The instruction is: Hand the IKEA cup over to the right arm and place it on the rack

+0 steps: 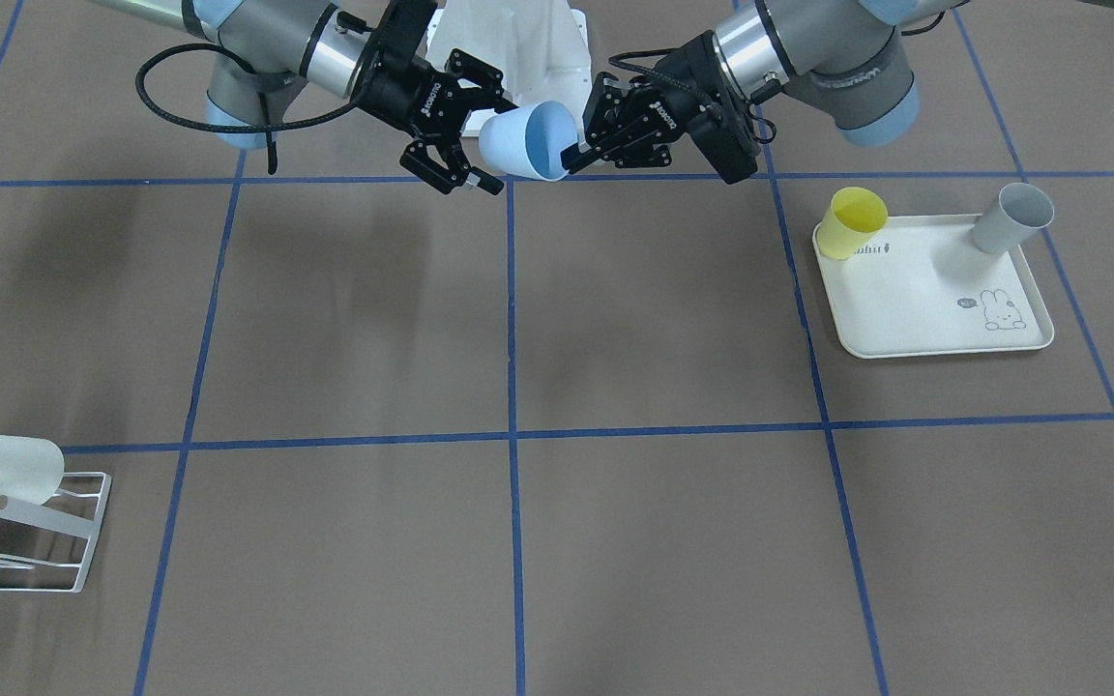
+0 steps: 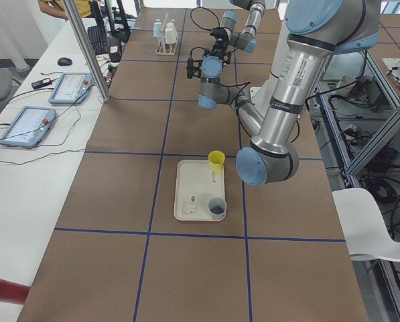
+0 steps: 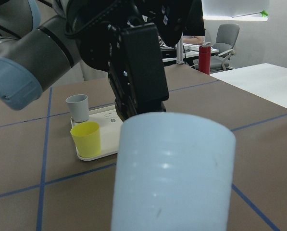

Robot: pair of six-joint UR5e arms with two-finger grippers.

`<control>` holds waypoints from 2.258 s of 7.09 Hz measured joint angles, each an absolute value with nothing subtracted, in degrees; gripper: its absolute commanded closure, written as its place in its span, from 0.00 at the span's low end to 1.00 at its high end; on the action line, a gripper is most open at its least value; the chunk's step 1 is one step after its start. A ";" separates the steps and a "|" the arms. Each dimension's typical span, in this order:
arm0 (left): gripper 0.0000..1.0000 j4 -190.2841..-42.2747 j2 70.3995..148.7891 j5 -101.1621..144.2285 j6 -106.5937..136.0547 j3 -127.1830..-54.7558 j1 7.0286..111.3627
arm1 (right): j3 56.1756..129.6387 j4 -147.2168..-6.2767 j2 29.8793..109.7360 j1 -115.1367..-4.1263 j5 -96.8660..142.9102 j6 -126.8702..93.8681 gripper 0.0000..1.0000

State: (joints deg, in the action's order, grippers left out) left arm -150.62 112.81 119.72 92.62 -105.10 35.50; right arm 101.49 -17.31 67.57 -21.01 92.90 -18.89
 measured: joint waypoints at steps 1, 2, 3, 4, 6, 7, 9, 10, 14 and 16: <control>1.00 -150.66 112.83 119.59 92.58 -104.86 35.34 | 101.54 -17.31 67.53 -21.01 92.90 -18.92 0.42; 1.00 -150.70 112.85 119.55 92.54 -104.74 35.29 | 101.57 -17.31 67.53 -21.02 92.88 -18.96 0.57; 1.00 -150.71 112.84 119.53 92.49 -104.71 35.26 | 101.57 -17.32 67.60 -21.10 92.83 -19.05 0.70; 0.67 -150.73 112.84 119.52 92.45 -104.73 35.27 | 101.57 -17.33 67.69 -21.16 92.81 -19.19 0.88; 0.00 -150.73 112.80 119.53 92.16 -105.11 35.34 | 101.58 -17.34 68.03 -21.38 92.74 -19.32 0.94; 0.00 -150.69 112.78 119.55 91.83 -105.37 35.44 | 101.60 -17.34 68.27 -21.41 92.73 -19.33 0.98; 0.00 -150.35 112.62 119.69 91.30 -105.45 36.48 | 101.95 -17.60 69.72 -21.78 92.76 -19.38 1.00; 0.00 -150.08 111.79 119.67 89.65 -105.20 37.54 | 102.57 -18.64 71.08 -22.29 92.84 -19.68 1.00; 0.00 -149.93 106.05 119.34 79.48 -104.69 39.34 | 108.58 -46.51 73.97 -31.21 95.24 -19.81 1.00; 0.00 -149.96 105.48 119.30 79.14 -104.69 39.37 | 112.24 -67.89 72.42 -40.74 103.31 -12.16 1.00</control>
